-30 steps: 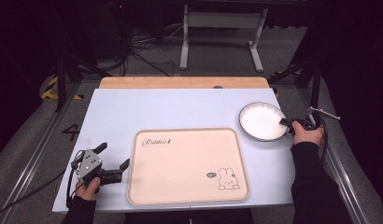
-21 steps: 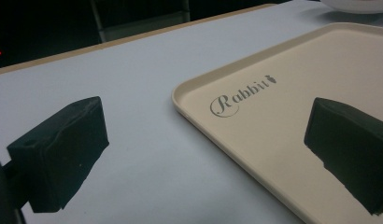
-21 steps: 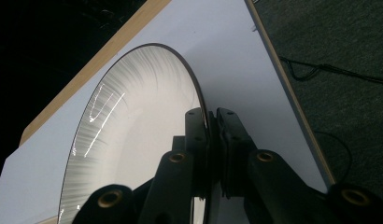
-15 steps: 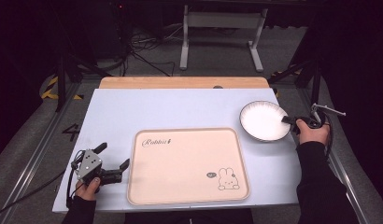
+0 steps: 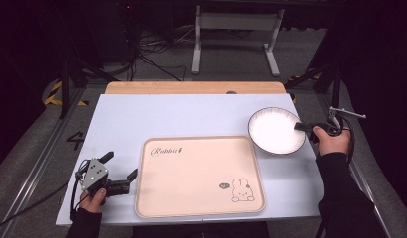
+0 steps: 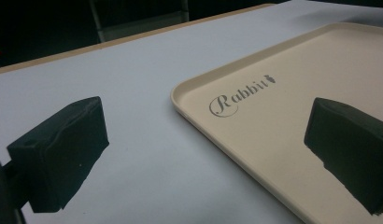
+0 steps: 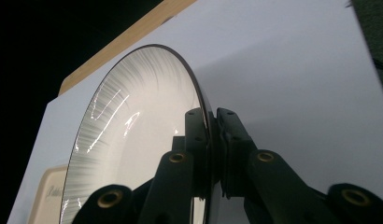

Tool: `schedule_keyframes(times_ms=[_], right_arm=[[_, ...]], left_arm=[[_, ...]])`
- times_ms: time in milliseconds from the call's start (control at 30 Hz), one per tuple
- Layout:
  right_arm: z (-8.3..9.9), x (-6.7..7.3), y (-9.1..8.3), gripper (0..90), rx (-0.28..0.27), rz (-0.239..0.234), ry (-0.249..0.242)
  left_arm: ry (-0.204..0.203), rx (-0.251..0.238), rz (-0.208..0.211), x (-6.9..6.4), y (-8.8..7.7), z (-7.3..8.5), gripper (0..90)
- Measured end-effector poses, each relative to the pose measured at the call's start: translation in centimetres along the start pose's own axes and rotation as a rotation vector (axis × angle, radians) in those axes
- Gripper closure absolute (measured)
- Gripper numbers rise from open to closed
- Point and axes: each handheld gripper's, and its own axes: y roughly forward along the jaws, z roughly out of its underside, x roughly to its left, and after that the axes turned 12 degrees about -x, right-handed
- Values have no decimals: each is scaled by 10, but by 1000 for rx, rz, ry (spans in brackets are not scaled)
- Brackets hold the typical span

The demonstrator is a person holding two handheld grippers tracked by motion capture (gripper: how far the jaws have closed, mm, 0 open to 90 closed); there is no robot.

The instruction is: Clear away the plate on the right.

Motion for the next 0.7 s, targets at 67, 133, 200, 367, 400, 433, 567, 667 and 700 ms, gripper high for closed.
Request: schedule_keyframes(times_ms=[67, 133, 200, 367, 400, 433, 567, 667, 700], right_arm=[[1, 4, -1, 842, 2, -12, -5], [2, 11, -2, 842, 14, -25, -18], [3, 18, -3, 842, 22, -38, -26], [8, 37, -4, 840, 40, -83, -62], [9, 39, -4, 840, 43, -88, -62], [9, 39, -4, 840, 43, -88, -62], [14, 49, -4, 840, 60, -113, -76], [19, 60, -2, 840, 78, -135, -87], [19, 60, -2, 840, 78, -135, -87]], left_arm=[[1, 0, 0, 0, 0, 0, 3], [1, 1, 0, 0, 0, 0, 3], [1, 0, 2, 0, 0, 0, 3], [2, 1, 3, 0, 0, 0, 2], [2, 0, 3, 0, 0, 0, 3], [2, 0, 3, 0, 0, 0, 3], [1, 0, 4, 0, 0, 0, 3], [1, 0, 3, 0, 0, 0, 3], [1, 0, 3, 0, 0, 0, 3]])
